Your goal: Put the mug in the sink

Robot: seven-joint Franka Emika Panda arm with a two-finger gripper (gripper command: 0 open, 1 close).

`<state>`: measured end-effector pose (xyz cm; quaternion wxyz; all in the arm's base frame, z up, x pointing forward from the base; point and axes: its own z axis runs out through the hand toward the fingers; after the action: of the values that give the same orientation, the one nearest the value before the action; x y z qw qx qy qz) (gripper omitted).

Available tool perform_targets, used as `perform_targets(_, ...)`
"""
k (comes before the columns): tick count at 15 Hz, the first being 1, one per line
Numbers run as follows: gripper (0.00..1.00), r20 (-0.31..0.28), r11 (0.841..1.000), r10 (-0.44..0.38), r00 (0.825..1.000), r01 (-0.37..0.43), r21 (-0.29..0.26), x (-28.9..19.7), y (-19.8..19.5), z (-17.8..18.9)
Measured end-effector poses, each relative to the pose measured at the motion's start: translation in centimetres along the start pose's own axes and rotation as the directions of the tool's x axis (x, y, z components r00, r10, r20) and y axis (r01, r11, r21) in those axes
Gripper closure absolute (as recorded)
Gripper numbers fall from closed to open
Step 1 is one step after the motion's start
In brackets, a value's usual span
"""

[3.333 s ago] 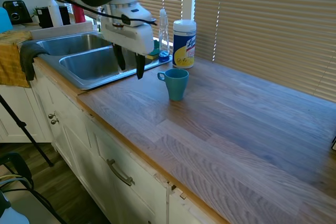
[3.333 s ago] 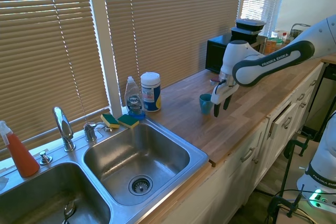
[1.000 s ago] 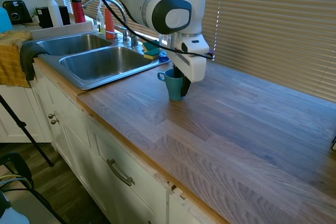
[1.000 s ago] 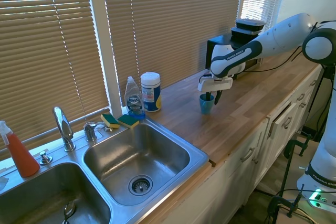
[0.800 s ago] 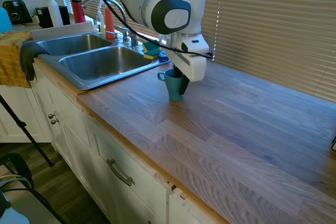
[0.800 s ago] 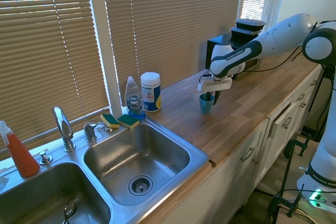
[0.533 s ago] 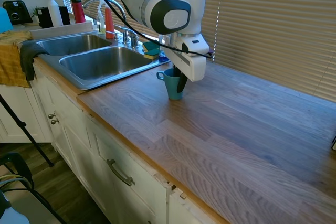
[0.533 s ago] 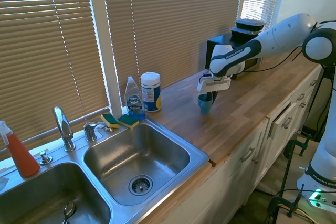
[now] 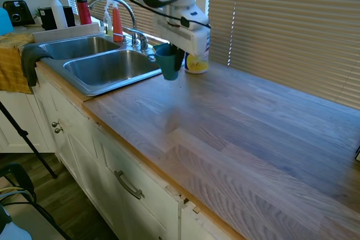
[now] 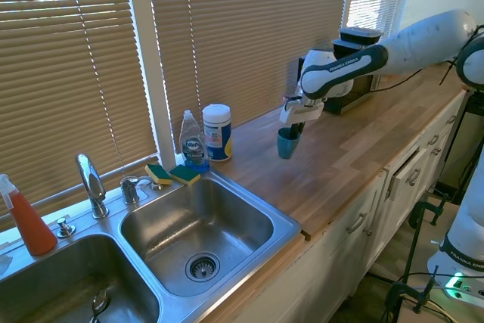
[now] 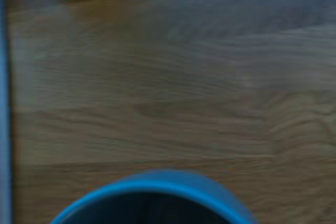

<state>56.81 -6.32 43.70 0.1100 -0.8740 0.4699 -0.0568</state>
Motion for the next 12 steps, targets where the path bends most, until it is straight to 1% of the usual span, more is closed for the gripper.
perform_targets(2,1.0,-0.018,0.997,-0.075,0.997,0.075,0.009,-5.2,-4.0,-1.1)
perform_targets(4,1.0,0.001,0.988,-0.152,0.988,0.152,0.019,-10.9,-8.1,-0.8)
perform_targets(6,1.0,0.029,0.978,-0.209,0.977,0.209,0.027,-15.4,-12.0,0.6)
perform_targets(8,1.0,0.058,0.969,-0.245,0.968,0.243,0.037,-18.2,-15.6,2.5)
perform_targets(9,1.0,0.082,0.968,-0.25,0.965,0.248,0.033,-18.4,-18.2,4.2)
perform_targets(11,1.0,0.083,0.965,-0.26,0.962,0.258,0.036,-18.8,-18.8,4.5)
perform_targets(12,1.0,0.088,0.961,-0.275,0.957,0.273,0.038,-19.7,-19.4,5.4)
